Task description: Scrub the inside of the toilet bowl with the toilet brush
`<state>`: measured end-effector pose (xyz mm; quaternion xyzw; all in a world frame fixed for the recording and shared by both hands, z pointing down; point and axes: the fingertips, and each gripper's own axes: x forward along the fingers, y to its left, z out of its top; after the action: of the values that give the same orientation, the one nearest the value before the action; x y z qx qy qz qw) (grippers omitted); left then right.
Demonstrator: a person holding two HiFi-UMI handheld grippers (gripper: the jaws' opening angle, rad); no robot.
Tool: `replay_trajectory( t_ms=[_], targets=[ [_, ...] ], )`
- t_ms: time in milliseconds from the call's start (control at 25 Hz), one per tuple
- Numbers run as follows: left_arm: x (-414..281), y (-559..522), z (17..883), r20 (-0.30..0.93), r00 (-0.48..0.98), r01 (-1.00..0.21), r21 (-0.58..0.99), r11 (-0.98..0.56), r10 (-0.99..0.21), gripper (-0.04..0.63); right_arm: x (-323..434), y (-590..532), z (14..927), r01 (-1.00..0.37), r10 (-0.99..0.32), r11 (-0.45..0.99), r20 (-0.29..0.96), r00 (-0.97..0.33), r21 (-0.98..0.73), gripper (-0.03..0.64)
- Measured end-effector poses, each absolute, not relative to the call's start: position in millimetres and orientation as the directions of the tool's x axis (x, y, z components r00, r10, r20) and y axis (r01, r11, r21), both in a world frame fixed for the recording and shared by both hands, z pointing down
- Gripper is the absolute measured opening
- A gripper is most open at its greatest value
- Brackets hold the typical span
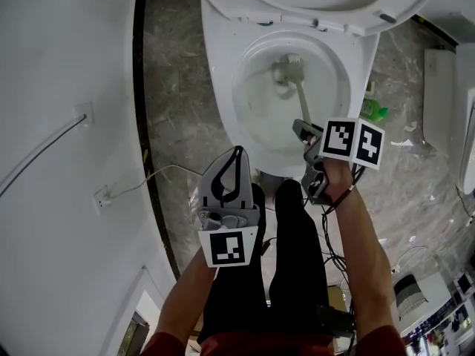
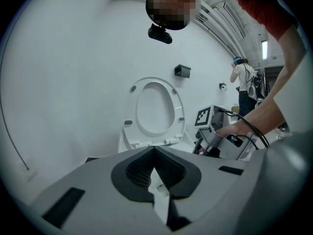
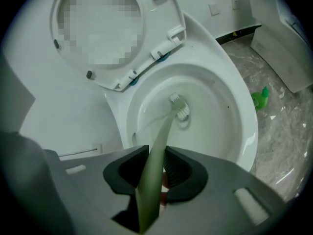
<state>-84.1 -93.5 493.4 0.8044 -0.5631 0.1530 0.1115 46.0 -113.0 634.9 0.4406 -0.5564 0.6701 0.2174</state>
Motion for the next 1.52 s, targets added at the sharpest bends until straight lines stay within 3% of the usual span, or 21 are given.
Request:
replay_trajectory(
  t_ms=[440,1000,1080,1240,1400,1520],
  targets=[
    [-75,-88,493,0.378,0.337,-0.932,0.003,-0.363,-0.862,0.005,59,-148,702,-0.309,-0.368,-0.701,0.697,-0.615,-0.643,0.107],
    [-69,-87,487,0.363,0.343,-0.930,0.004,-0.367,-0.866,0.005,96,-119,618,-0.226,-0.507,-0.654,0.640,-0.578,-0.722,0.110],
    [-68,-88,486,0.362,0.344,-0.930,0.005,-0.367,-0.867,0.005,99,-119,634,-0.292,-0.490,-0.638,0.668,-0.560,-0.713,0.110],
    [-66,-82,489,0.376,0.347,-0.929,0.010,-0.370,-0.859,0.005,122,-114,678,-0.699,-0.373,-0.449,0.828,-0.420,-0.557,0.097],
    [-64,-77,497,0.390,0.354,-0.923,0.000,-0.384,-0.850,0.005,132,-113,672,-0.831,-0.350,-0.260,0.851,-0.393,-0.491,0.095],
    [-60,-73,502,0.404,0.350,-0.927,0.018,-0.375,-0.845,0.005,130,-108,665,-0.955,-0.346,0.007,0.896,-0.279,-0.295,0.095]
  ],
)
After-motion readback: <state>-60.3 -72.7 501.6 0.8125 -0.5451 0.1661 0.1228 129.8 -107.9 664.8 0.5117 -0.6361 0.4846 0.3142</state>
